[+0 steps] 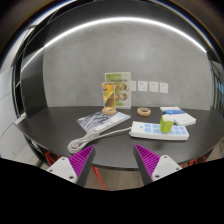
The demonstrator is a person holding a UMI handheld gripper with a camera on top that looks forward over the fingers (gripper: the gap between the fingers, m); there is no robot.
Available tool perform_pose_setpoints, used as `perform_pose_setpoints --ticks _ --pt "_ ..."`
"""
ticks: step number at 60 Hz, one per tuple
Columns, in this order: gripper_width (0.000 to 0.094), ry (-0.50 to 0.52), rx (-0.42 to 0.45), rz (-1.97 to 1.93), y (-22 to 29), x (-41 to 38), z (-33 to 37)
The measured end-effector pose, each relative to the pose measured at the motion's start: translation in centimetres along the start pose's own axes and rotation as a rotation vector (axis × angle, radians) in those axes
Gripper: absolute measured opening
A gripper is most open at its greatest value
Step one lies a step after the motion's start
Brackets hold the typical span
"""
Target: Unplug charger
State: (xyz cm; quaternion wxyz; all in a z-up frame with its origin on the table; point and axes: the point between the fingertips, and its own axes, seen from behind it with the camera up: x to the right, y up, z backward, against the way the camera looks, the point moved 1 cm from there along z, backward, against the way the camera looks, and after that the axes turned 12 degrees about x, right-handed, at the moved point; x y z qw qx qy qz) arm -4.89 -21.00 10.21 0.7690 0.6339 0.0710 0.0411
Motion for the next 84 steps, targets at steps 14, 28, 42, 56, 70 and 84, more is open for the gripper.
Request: perform_pose_setpoints --ticks 14,28,42,56,70,84 --pt "0.0786 -0.151 -0.026 0.053 -0.5 11.4 -0.8" --pt "0.0787 -0.258 0.014 0.056 0.1 21.5 -7.1" --pt "0.0782 -0.253 0.052 0.032 0.2 28.3 -15.3" --pt "0.0714 -0.218 0.032 0.042 -0.1 29.8 -19.8" --pt "0.0369 -0.29 0.096 -0.029 -0.4 30.8 -19.7" --pt "0.0344 -0.303 0.168 0.017 4.8 29.7 -18.9"
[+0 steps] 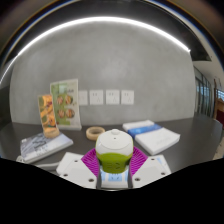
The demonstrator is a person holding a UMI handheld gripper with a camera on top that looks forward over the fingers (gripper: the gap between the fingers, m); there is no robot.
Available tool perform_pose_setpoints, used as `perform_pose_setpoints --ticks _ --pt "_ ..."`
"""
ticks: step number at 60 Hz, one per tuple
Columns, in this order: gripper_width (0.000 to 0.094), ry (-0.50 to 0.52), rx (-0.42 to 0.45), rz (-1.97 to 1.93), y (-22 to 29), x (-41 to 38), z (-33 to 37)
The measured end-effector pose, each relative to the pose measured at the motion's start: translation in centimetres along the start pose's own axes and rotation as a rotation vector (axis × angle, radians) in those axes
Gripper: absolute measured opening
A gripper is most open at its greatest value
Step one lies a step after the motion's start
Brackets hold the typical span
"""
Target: Unplug charger
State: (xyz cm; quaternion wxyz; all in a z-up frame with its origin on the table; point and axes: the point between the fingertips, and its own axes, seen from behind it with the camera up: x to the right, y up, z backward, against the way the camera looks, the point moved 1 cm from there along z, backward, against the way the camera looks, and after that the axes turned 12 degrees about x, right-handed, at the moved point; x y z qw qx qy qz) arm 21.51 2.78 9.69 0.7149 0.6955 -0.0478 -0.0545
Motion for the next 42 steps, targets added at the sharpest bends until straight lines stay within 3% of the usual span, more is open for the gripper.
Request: perform_pose_setpoints --ticks 9,17,23,31,42 --pt "0.0342 -0.068 0.214 0.067 12.6 2.3 2.0" --pt "0.0342 -0.129 0.238 0.14 15.3 6.3 2.2" --pt "0.0348 -0.161 0.178 0.176 12.8 9.6 0.7" --pt "0.0398 -0.154 -0.004 0.203 6.2 14.4 -3.2" --pt "0.0435 -0.074 -0.2 0.145 -2.3 18.7 -8.8"
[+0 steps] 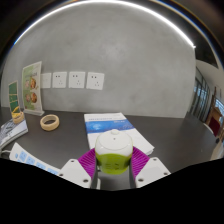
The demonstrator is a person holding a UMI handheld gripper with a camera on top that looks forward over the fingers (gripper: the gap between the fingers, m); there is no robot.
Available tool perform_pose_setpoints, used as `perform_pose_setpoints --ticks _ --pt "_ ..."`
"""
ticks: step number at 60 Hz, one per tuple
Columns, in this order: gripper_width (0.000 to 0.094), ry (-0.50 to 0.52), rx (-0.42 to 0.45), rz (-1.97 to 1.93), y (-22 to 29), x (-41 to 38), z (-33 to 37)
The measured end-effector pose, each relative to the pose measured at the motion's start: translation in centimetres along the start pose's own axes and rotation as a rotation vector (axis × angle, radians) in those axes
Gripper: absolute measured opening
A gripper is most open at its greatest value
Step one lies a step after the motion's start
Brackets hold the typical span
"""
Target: Unplug charger
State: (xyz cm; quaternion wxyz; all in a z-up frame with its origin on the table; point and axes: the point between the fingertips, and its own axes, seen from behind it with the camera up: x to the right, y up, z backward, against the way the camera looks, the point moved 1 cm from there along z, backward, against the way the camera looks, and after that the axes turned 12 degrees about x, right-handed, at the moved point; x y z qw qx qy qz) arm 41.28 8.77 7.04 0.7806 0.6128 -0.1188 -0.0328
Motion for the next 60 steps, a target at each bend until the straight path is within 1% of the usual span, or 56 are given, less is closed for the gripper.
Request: perform_pose_setpoints --ticks 7,12,13,19,22,27,29,32,37,46,51,60 --pt "0.0444 0.078 -0.066 0.0 -1.9 1.2 -3.1" --pt "0.0475 0.114 -0.098 0.004 -2.8 1.3 -5.0" --pt "0.048 0.125 -0.085 -0.001 -2.4 1.2 -5.4" --pt "0.0511 0.18 -0.068 -0.007 -2.1 0.6 -6.8" --pt "0.0564 0.181 -0.064 -0.012 -2.1 0.7 -7.3" --pt "0.0737 0.185 -0.057 -0.033 -2.4 0.7 -7.7" --pt "0.0791 0.185 -0.058 -0.044 -2.5 0.7 -7.6" --pt "0.0822 0.184 -0.058 -0.064 -2.5 0.8 -7.1" --pt "0.085 0.185 -0.058 -0.073 -2.4 1.0 -5.7" --pt "0.0847 0.158 -0.026 -0.049 -1.5 1.0 -1.2" --pt "0.0837 0.144 -0.008 -0.066 -0.8 0.1 2.5" --pt "0.0836 0.14 0.033 -0.079 0.0 -4.1 10.6"
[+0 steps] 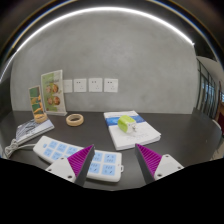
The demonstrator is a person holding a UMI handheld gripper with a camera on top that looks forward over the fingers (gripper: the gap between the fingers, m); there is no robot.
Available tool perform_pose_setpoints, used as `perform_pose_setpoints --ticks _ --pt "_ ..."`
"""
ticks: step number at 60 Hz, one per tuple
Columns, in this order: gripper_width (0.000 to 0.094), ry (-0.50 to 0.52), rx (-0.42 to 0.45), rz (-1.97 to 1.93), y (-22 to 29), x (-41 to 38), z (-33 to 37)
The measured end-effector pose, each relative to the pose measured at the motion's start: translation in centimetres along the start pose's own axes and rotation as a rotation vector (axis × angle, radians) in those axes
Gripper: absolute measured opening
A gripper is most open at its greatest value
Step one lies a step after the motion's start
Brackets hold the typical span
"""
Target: Unplug charger
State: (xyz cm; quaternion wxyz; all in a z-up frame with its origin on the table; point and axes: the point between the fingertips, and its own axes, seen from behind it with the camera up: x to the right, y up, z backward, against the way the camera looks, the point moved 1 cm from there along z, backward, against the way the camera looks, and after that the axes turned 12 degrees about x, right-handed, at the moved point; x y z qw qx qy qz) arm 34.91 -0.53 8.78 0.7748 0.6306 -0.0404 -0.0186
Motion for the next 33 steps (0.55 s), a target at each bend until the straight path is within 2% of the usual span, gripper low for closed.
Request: perform_pose_setpoints --ticks 11,16,22,33 --pt "0.084 0.0 0.035 -0.015 -1.2 -7.5 8.8" --pt "0.084 -0.012 0.015 -0.003 -2.3 -9.5 12.0" --pt "0.0838 -0.031 0.006 0.051 -3.1 -10.1 14.9" --pt "0.0839 -0.076 0.062 0.093 -1.9 -8.0 17.5"
